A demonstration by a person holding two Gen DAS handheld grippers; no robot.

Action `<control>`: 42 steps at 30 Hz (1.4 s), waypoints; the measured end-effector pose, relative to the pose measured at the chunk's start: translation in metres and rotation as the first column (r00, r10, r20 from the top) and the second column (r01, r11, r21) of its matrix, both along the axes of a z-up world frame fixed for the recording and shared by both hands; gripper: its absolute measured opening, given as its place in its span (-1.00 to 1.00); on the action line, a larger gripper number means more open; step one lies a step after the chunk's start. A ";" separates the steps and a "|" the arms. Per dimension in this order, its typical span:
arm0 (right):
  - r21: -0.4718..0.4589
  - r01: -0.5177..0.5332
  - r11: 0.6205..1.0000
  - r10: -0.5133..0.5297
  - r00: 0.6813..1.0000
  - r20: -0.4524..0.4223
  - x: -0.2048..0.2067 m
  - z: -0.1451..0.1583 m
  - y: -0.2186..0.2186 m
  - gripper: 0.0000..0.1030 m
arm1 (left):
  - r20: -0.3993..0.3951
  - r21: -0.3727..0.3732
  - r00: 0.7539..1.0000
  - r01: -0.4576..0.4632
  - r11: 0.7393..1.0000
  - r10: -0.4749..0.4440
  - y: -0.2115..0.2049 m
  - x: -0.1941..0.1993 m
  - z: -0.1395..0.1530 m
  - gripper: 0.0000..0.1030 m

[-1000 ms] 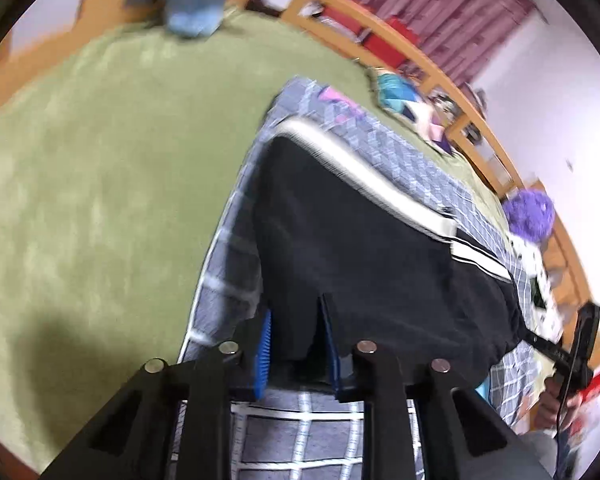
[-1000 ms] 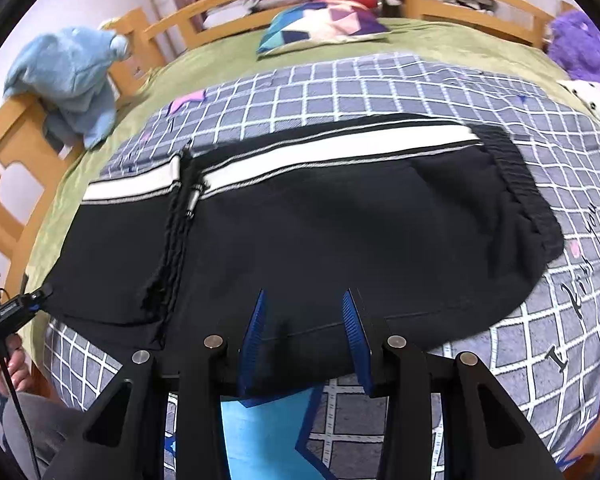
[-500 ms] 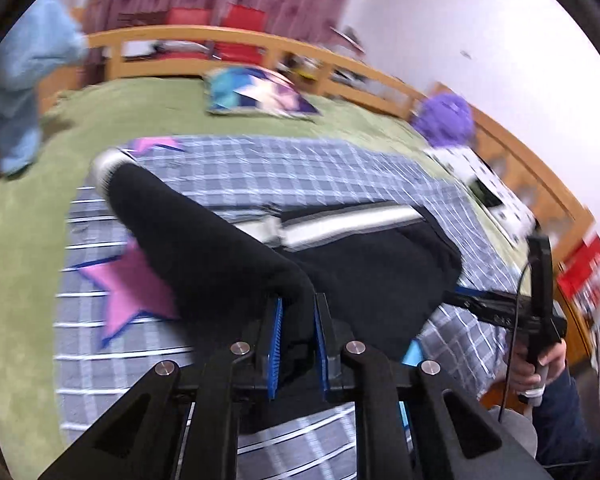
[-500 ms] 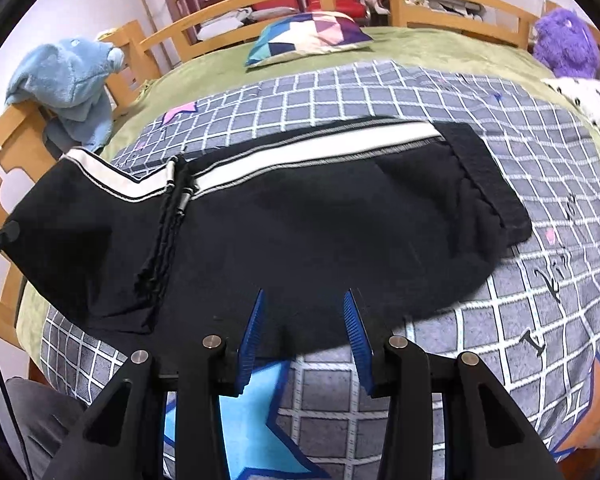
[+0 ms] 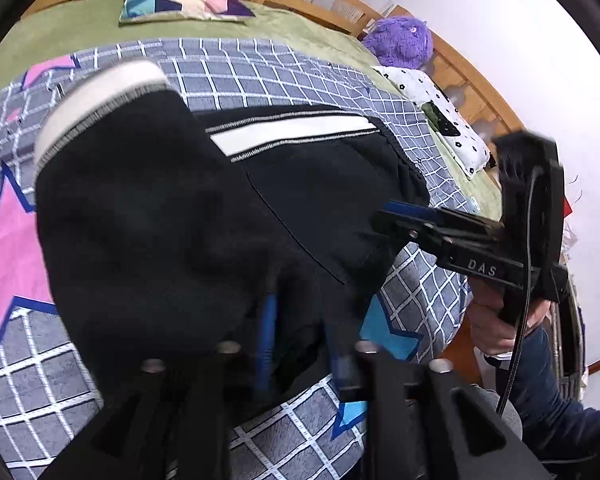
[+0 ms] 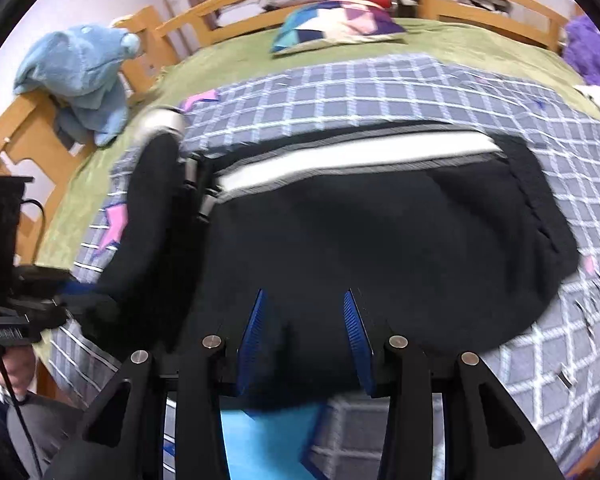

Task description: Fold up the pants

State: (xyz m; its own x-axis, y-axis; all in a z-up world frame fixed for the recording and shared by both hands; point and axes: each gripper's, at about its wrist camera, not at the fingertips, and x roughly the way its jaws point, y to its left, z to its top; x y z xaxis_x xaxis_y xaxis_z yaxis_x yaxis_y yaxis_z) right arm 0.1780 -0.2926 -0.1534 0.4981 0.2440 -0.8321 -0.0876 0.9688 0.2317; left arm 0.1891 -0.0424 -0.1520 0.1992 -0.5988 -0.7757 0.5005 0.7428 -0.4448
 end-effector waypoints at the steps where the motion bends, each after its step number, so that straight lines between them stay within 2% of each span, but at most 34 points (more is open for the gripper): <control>1: 0.021 -0.015 1.000 0.015 1.000 0.005 0.005 0.002 0.006 -0.13 | 0.021 0.012 1.000 -0.014 1.000 0.014 0.003 -0.003 0.004 -0.08; 2: 0.046 -0.029 0.999 0.029 1.000 0.011 0.009 0.003 0.012 -0.06 | 0.053 0.013 0.998 -0.032 0.999 0.032 0.011 -0.009 0.010 0.00; 4: 0.111 -0.062 0.992 0.059 0.998 0.032 0.019 0.007 0.024 0.03 | 0.079 0.001 0.995 -0.057 0.998 0.057 0.021 -0.008 0.017 0.03; 7: 0.197 -0.107 0.975 0.098 0.994 0.053 0.038 0.005 0.044 0.18 | 0.123 -0.012 0.982 -0.144 0.990 0.144 0.046 -0.013 0.028 0.20; 9: 0.264 -0.120 0.957 0.117 0.993 0.027 0.053 -0.005 0.059 0.19 | 0.190 0.022 0.949 -0.259 0.966 0.250 0.068 -0.018 0.037 0.21; 11: 0.332 -0.121 0.935 0.137 0.990 -0.025 0.067 -0.019 0.073 0.18 | 0.243 0.056 0.915 -0.345 0.937 0.323 0.084 -0.023 0.042 0.37; 12: 0.363 -0.124 0.924 0.152 0.987 -0.048 0.073 -0.025 0.080 0.16 | 0.265 0.080 0.899 -0.381 0.921 0.349 0.089 -0.024 0.043 0.37; 13: 0.372 -0.132 0.919 0.166 0.984 -0.062 0.076 -0.029 0.087 -0.07 | 0.278 0.101 0.889 -0.403 0.910 0.363 0.091 -0.024 0.044 0.37; 14: 0.361 -0.143 0.922 0.176 0.982 -0.061 0.077 -0.029 0.094 -0.54 | 0.293 0.139 0.874 -0.440 0.887 0.388 0.098 -0.025 0.043 0.37; 15: 0.327 -0.167 0.930 0.190 0.981 -0.038 0.077 -0.026 0.101 -0.75 | 0.298 0.163 0.865 -0.462 0.871 0.403 0.103 -0.024 0.044 0.37; 17: 0.269 -0.207 0.941 0.212 0.977 0.008 0.072 -0.017 0.110 -0.80 | 0.307 0.195 0.852 -0.493 0.848 0.425 0.107 -0.024 0.048 0.37; 20: 0.279 -0.240 0.930 0.231 0.971 0.066 0.061 0.007 0.105 -0.82 | 0.318 0.200 0.837 -0.519 0.831 0.446 0.109 -0.028 0.063 0.37; 22: 0.291 -0.243 0.925 0.227 0.970 0.087 0.056 0.021 0.096 -0.82 | 0.332 0.192 0.829 -0.527 0.828 0.450 0.106 -0.033 0.075 0.37; 28: 0.218 -0.265 0.939 0.243 0.962 0.122 0.039 0.062 0.081 -0.83 | 0.410 0.196 0.810 -0.527 0.827 0.419 0.070 -0.050 0.107 0.37; 36: 0.182 -0.202 0.962 0.177 0.974 0.143 0.030 0.098 0.030 -0.83 | 0.396 0.174 0.825 -0.499 0.849 0.403 0.040 -0.067 0.120 0.37; 42: 0.123 -0.141 0.982 0.125 0.984 0.130 0.036 0.106 -0.030 -0.83 | 0.371 0.157 0.834 -0.491 0.857 0.409 0.022 -0.061 0.114 0.37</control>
State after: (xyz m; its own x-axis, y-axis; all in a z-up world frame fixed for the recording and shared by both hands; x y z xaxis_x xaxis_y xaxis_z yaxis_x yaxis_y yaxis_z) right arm 0.2137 -0.3229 -0.0478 0.5492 0.4181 -0.7235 -0.2491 0.9084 0.3359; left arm 0.1279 -0.0205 -0.0384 0.6568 -0.1889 -0.7300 0.1655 0.9806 -0.1049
